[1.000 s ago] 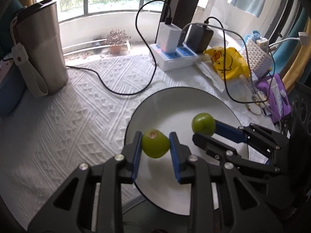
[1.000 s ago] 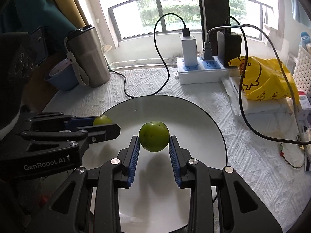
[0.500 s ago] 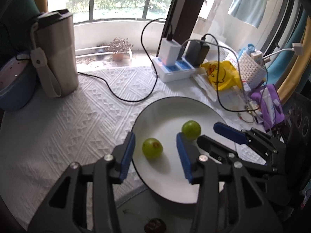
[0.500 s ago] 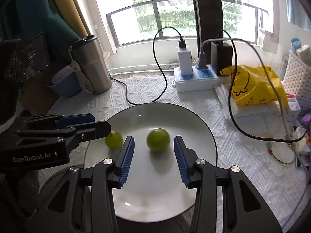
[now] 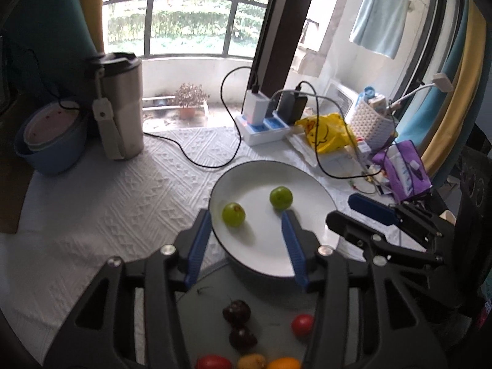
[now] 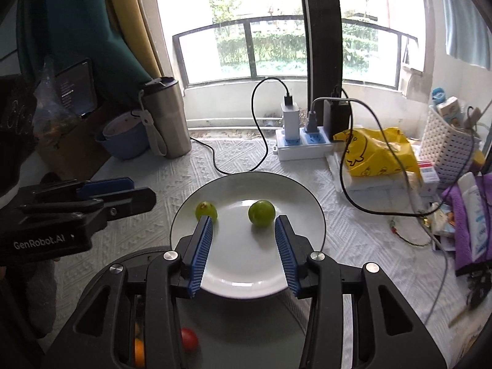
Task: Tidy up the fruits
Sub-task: 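Withdraw both grippers from the bowl back over the fruit mat, then grasp an orange with the left gripper while the right gripper grasps the brown kiwi, then carry the orange and kiwi over the white bowl and release both, then withdraw both grippers from the bowl back over the fruit mat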
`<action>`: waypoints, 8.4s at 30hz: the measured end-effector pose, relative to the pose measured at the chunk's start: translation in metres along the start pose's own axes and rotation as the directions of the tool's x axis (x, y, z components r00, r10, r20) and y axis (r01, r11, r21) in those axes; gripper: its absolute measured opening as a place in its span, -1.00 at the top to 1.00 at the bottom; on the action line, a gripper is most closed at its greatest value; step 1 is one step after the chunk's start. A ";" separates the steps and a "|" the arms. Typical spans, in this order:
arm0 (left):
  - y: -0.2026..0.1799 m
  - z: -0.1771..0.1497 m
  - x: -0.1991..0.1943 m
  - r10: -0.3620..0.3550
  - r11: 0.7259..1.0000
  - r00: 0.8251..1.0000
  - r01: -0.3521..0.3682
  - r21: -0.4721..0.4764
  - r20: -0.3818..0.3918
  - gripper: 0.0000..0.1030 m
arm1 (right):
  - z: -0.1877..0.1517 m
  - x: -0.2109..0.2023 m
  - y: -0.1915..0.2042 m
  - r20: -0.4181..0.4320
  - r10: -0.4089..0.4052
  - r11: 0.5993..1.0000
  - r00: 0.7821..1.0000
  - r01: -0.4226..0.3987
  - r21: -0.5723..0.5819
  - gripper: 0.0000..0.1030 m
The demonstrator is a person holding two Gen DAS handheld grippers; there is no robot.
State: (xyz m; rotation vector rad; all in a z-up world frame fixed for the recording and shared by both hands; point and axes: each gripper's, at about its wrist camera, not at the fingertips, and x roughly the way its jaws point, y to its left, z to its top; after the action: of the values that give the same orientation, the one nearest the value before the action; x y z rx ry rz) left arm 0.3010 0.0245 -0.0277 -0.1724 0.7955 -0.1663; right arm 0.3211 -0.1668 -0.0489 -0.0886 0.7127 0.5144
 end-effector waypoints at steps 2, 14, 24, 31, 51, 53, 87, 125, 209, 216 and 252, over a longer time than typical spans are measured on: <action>-0.001 -0.003 -0.010 -0.008 1.000 1.000 0.008 -0.004 0.019 -0.40 | -0.003 -0.008 0.003 0.007 -0.004 1.000 1.000 0.004 -0.002 0.13; -0.011 -0.032 -0.055 -0.011 1.000 0.998 0.010 0.017 0.066 -0.43 | -0.022 -0.048 0.020 0.040 -0.017 1.000 0.999 0.017 -0.013 0.13; -0.015 -0.070 -0.076 -0.015 1.000 0.998 0.014 0.016 0.065 -0.43 | -0.045 -0.066 0.035 0.031 -0.013 1.000 0.999 0.013 -0.024 0.13; -0.019 -0.096 -0.087 -0.009 1.000 0.997 0.008 0.020 0.078 -0.43 | -0.063 -0.076 0.044 0.020 -0.009 1.000 1.000 0.010 -0.030 0.13; -0.016 -0.168 -0.074 0.005 1.000 1.000 -0.005 -0.025 -0.015 -0.43 | -0.118 -0.063 0.062 -0.069 0.058 0.998 0.996 -0.060 -0.019 0.13; -0.014 -0.173 -0.072 0.009 1.000 1.000 -0.009 -0.028 -0.028 -0.43 | -0.124 -0.059 0.064 -0.083 0.070 0.997 0.994 -0.072 -0.018 0.13; -0.025 -0.186 -0.044 0.037 0.999 0.995 -0.038 -0.017 -0.095 -0.29 | -0.138 -0.037 0.069 -0.171 0.209 0.976 0.963 -0.217 -0.027 0.49; -0.063 -0.138 -0.051 0.021 0.994 0.998 -0.015 0.110 -0.057 0.22 | -0.105 -0.060 0.014 -0.062 0.175 0.985 0.983 -0.175 0.001 0.49; -0.035 -0.041 -0.003 0.077 0.995 0.996 -0.074 0.062 -0.049 0.12 | -0.030 -0.019 -0.010 -0.026 0.052 0.999 0.998 -0.052 0.000 0.48; -0.030 -0.050 -0.028 0.073 0.996 0.997 -0.072 0.060 -0.016 0.12 | -0.033 -0.035 0.009 -0.019 0.047 0.999 0.999 -0.047 -0.028 0.48; 0.027 -0.169 -0.088 0.101 0.995 0.995 -0.101 -0.011 -0.028 0.12 | -0.099 -0.048 0.094 -0.118 0.062 0.993 0.991 -0.073 -0.093 0.10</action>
State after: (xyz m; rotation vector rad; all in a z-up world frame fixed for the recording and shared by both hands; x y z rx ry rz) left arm 0.1207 0.0540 -0.0889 -0.1415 0.8304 -0.0682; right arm 0.1862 -0.1292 -0.0841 -0.1863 0.8056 0.6128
